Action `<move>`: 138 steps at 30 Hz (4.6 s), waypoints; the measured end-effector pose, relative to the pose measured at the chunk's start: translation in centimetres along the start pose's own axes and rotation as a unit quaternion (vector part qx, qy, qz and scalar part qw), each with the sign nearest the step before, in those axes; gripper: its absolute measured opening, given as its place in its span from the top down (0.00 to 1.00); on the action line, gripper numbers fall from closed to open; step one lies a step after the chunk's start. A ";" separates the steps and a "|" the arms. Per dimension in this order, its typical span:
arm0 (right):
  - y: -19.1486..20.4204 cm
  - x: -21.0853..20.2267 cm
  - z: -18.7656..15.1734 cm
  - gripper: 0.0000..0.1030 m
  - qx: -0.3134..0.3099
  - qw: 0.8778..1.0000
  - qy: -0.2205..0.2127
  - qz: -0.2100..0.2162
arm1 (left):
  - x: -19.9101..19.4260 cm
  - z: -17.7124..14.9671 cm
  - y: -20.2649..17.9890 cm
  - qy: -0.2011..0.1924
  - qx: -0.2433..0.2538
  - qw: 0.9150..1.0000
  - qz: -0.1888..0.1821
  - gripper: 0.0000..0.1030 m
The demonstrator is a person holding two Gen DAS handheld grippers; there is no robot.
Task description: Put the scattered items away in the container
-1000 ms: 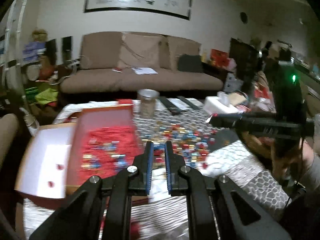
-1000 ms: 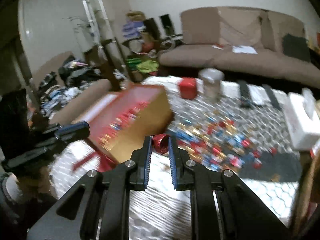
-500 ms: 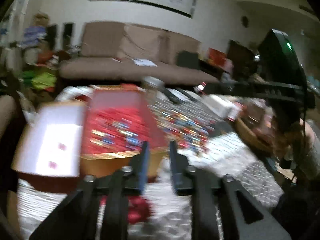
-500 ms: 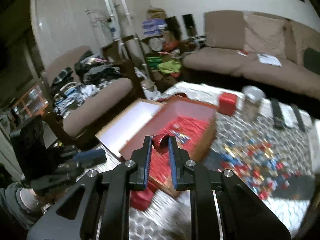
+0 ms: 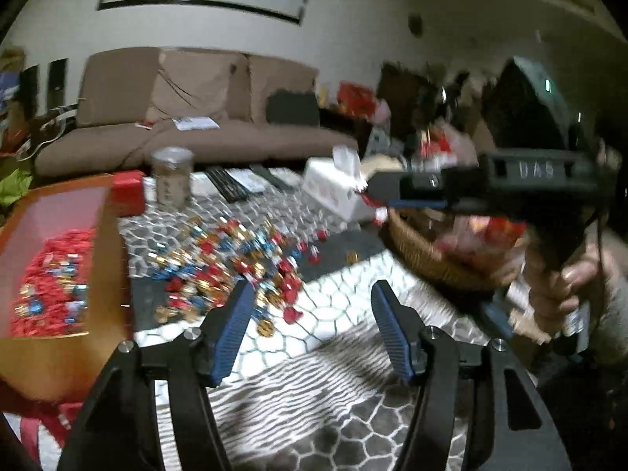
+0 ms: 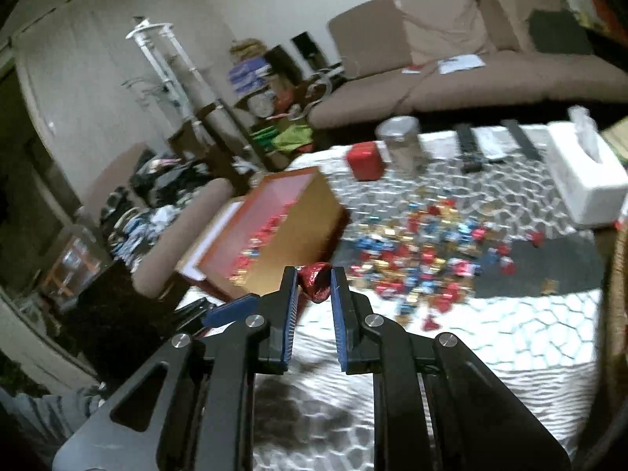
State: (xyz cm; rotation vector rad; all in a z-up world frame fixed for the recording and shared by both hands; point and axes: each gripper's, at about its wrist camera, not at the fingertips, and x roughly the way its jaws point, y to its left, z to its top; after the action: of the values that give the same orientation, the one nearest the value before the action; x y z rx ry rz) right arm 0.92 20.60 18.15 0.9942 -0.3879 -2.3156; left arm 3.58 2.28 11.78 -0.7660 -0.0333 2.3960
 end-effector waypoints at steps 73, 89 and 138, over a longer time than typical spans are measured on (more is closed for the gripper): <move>27.2 41.3 3.8 0.83 -0.145 0.948 0.283 0.003 | -15.1 -4.6 33.6 0.054 -0.210 0.953 0.210 0.49; 15.5 14.1 5.7 0.78 -0.156 0.983 0.090 -0.018 | -20.8 0.8 18.4 -0.078 -0.115 0.979 0.153 0.34; -11.5 10.5 -3.1 0.98 -0.016 0.988 0.097 -0.119 | 9.2 -2.1 0.0 0.051 -0.039 0.998 -0.006 0.28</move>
State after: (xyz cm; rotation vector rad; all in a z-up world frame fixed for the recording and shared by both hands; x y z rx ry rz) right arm -7.21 23.03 4.73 1.2981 -0.1607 -2.3946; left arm -1.23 7.17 5.21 -0.9215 -0.0905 2.3533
